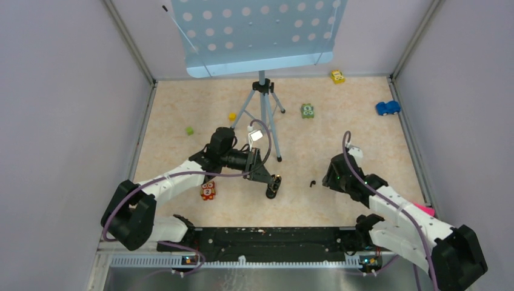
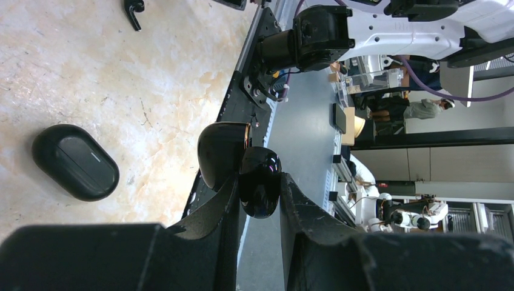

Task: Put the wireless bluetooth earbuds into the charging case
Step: Adjust the right earbud at the center of the board, then pick up the right earbud from the center of the board, then insert the right earbud into the right side groove of the charging case.

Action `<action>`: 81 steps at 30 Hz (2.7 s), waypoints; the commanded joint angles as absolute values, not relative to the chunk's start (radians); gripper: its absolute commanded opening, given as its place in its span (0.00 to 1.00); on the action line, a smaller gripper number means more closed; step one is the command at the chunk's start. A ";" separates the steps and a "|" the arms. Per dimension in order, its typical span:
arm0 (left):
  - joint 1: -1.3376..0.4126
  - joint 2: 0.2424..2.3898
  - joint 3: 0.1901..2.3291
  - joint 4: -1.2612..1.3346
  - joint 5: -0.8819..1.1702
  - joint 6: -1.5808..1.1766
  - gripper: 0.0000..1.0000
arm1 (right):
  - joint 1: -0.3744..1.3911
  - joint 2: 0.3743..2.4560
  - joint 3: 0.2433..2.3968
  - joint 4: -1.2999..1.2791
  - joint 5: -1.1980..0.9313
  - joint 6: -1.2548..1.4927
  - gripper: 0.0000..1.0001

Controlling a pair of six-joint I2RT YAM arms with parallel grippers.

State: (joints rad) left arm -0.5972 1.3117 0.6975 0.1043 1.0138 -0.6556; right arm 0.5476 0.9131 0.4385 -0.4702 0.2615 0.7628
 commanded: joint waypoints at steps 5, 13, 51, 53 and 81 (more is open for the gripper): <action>-0.601 1.304 0.698 0.148 1.033 -0.653 0.00 | 0.562 0.822 0.419 -0.430 0.228 0.898 0.43; -0.600 1.298 0.693 0.151 1.029 -0.658 0.00 | 0.642 0.958 0.396 -0.266 0.229 1.000 0.40; -0.600 1.302 0.693 0.102 1.000 -0.622 0.00 | 0.675 1.016 0.397 -0.080 0.185 0.883 0.00; -0.601 1.313 0.700 0.108 1.007 -0.625 0.00 | 0.692 0.941 0.384 -0.046 0.177 0.865 0.00; -0.601 1.347 0.628 0.429 1.010 -1.046 0.00 | 1.132 0.762 0.274 0.631 0.486 0.559 0.00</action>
State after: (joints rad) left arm -0.5972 1.3834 0.6369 0.3332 1.0088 -0.9798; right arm 1.1141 0.7357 0.2859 0.4660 0.4526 0.5949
